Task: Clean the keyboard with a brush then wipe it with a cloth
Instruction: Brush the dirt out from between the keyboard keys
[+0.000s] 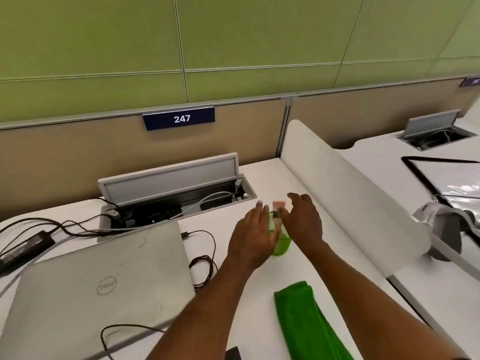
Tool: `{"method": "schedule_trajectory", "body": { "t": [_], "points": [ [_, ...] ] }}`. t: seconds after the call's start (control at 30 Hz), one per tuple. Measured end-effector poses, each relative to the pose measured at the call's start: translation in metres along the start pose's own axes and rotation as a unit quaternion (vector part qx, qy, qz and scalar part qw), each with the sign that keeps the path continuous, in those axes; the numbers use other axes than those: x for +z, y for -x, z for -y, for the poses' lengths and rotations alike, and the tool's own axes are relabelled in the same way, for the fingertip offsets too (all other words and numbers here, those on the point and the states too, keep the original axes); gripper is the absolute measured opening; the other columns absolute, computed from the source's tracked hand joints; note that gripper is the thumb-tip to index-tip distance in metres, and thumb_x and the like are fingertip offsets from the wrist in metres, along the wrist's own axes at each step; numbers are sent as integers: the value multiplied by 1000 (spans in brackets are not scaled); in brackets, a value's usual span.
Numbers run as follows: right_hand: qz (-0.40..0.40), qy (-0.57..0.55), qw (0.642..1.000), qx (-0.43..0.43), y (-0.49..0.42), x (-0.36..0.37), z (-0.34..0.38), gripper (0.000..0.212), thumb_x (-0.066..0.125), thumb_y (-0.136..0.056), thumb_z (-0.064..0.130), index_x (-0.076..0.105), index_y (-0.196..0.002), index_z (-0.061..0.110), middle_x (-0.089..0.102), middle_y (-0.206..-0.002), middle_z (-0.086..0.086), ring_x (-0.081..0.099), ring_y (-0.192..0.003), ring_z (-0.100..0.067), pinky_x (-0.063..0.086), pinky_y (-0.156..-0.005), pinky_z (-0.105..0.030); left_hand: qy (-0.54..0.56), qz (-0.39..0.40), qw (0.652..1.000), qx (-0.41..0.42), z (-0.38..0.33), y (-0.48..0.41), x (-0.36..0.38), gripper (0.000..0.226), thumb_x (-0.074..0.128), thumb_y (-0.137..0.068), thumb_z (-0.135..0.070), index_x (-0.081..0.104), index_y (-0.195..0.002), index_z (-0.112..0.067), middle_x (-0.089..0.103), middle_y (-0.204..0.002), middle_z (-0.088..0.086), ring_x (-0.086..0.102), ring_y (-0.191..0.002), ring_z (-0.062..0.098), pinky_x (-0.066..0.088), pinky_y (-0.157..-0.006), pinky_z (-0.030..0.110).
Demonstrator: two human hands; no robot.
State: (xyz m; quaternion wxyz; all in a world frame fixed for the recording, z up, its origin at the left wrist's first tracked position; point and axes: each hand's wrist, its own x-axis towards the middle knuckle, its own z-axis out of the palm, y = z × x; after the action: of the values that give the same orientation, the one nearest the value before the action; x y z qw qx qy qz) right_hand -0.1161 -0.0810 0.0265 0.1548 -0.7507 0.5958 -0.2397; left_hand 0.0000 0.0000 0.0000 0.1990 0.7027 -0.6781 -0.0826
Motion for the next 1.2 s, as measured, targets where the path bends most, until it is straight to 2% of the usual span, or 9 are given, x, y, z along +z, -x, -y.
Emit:
{"method": "schedule_trajectory", "body": {
  "t": [0.1, 0.2, 0.37, 0.5, 0.6, 0.8, 0.9, 1.0, 1.2],
  "points": [
    [37, 7, 998, 39, -13, 2, -4, 46, 61, -94, 33, 53, -138, 20, 51, -132, -9, 58, -116, -29, 49, -91, -38, -10, 40, 999, -5, -5, -3, 5, 91, 14, -90, -62, 39, -152, -1, 37, -158, 22, 46, -140, 36, 44, -107, 45],
    [75, -10, 995, 62, -21, 4, -6, 41, 62, -94, 32, 58, -133, 22, 53, -129, -9, 62, -110, -26, 47, -86, -31, -71, 32, 996, 31, -4, -5, 17, 69, 36, -93, -53, 64, -127, 0, 67, -127, 23, 71, -105, 32, 60, -78, 36],
    [77, -55, 993, 69, -30, 9, -12, 21, 66, -89, 27, 68, -110, 26, 62, -112, -10, 65, -90, -22, 45, -72, -26, -93, -21, 993, 66, 0, -8, 29, 62, 80, -82, -43, 66, -124, 0, 70, -120, 21, 74, -99, 29, 60, -76, 33],
    [68, -78, 993, 61, -34, 4, -11, 11, 66, -85, 19, 65, -78, 28, 66, -94, -2, 59, -80, -15, 38, -62, -24, -60, -13, 997, 36, 2, -10, 35, 64, 36, -98, -44, 57, -136, 2, 62, -135, 23, 68, -113, 32, 58, -89, 37],
    [86, -125, 987, 53, -32, -7, -5, 17, 63, -82, 13, 66, -68, 22, 69, -77, 3, 62, -75, -17, 42, -61, -24, 14, 30, 999, -4, 0, -11, 26, 86, 2, -93, -53, 21, -158, 0, 25, -164, 21, 31, -149, 33, 27, -120, 39],
    [39, -158, 986, 31, -31, -52, 16, 14, 60, -84, 10, 71, -77, 17, 65, -73, 7, 59, -71, -13, 41, -64, -26, 99, -23, 994, -46, -9, -15, -1, 73, 28, -104, -54, 17, -161, -9, 29, -164, 11, 30, -148, 27, 28, -118, 36],
    [27, -192, 981, 21, -33, -78, 31, 13, 63, -83, 13, 69, -76, 21, 63, -66, 8, 53, -58, -6, 36, -54, -22, 184, -109, 973, -92, -16, -22, -21, 85, 28, -91, -67, 24, -160, -18, 49, -151, 7, 49, -133, 25, 44, -105, 40],
    [21, -209, 978, -8, -35, -99, 49, 10, 66, -83, 16, 68, -75, 22, 64, -65, 7, 50, -51, 0, 34, -51, -19, 306, -157, 930, -130, -26, -31, -50, 82, 51, -84, -63, 39, -154, -23, 65, -124, -1, 62, -94, 11, 52, -86, 35],
    [-2, -277, 960, -45, -25, -106, 83, 3, 68, -86, 19, 68, -83, 20, 66, -74, 7, 59, -68, -7, 47, -64, -26, 440, -193, 863, -154, -32, -41, -91, 14, 79, -85, -30, 75, -84, -16, 69, -69, -5, 59, -62, 8, 46, -61, 30]
  ]
}}
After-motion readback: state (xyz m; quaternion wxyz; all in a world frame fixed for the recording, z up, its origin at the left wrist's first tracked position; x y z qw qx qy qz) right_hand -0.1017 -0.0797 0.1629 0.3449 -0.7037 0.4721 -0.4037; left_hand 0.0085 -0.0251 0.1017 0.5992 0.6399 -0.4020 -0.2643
